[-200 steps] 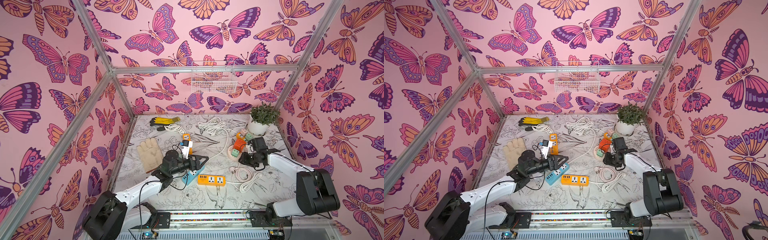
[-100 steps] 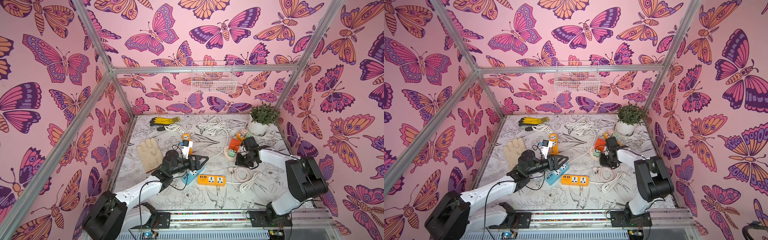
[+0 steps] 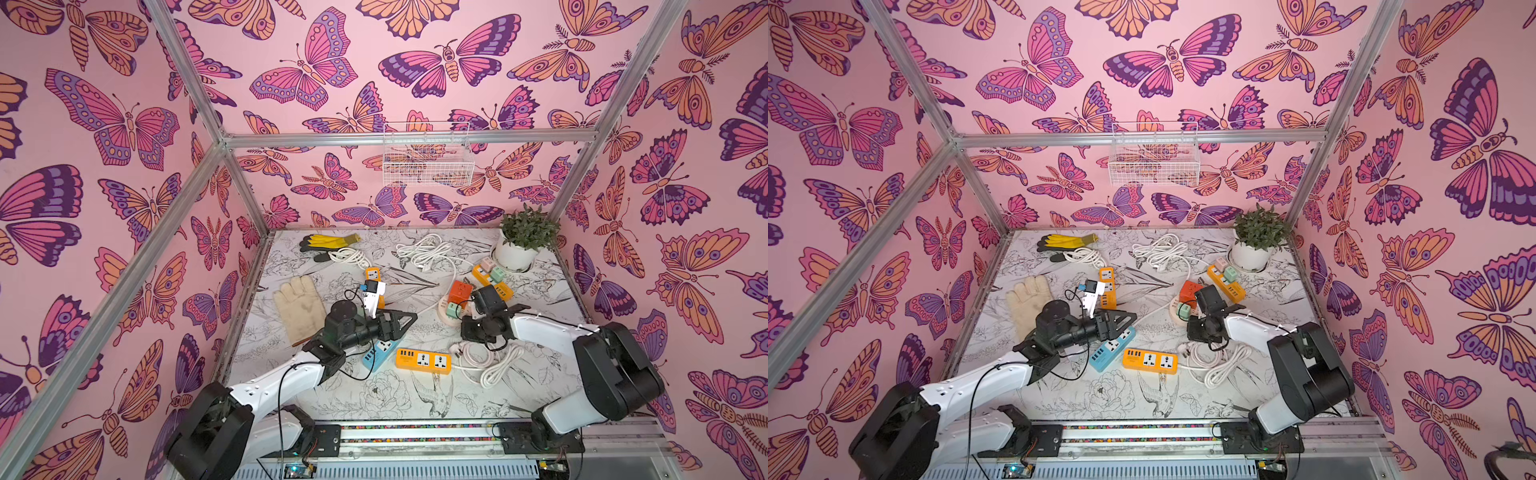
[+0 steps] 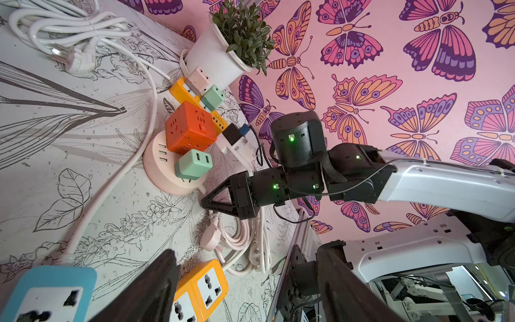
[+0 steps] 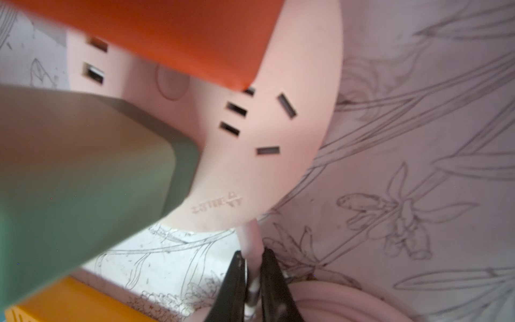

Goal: Pull the plug off the socket
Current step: Move the socket to the center of the board.

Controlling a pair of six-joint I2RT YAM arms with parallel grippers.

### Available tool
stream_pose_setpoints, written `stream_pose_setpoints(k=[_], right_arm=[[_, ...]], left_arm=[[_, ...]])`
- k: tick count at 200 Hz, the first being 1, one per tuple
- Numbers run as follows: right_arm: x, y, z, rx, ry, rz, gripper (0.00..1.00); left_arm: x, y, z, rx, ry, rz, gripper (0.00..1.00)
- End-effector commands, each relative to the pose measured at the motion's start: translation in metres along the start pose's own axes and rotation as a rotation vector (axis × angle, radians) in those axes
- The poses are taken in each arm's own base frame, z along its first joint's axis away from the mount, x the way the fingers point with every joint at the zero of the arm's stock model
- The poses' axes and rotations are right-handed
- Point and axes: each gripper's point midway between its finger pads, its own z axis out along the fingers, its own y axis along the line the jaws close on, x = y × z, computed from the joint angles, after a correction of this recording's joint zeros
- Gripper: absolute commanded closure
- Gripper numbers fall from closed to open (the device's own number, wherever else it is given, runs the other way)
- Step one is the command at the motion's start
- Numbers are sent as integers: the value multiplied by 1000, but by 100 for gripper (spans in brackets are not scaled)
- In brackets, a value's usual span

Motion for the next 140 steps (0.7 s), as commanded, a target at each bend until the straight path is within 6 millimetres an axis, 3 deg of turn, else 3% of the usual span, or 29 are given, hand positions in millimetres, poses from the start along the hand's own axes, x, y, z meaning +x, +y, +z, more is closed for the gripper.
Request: stream_pose_setpoints(k=[1,53,91,122,140], right_arm=[[12,12,1,-15,2,11,85],[5,42,-14,-107,-67,-53,82],[-1,17,-47,25,-142,-102,59],[-14,-4,-88,4,-281,-63,57],[-29,-7,-108,-147,-407,9,57]], left_arm=[[-4,-7,1,23,-14,48,18],[16,9,24,-85,50,102,21],[41,42,44,-306,173,173,20],[46,48,56,-415,254,319,19],[47,45,66,-442,289,377,18]])
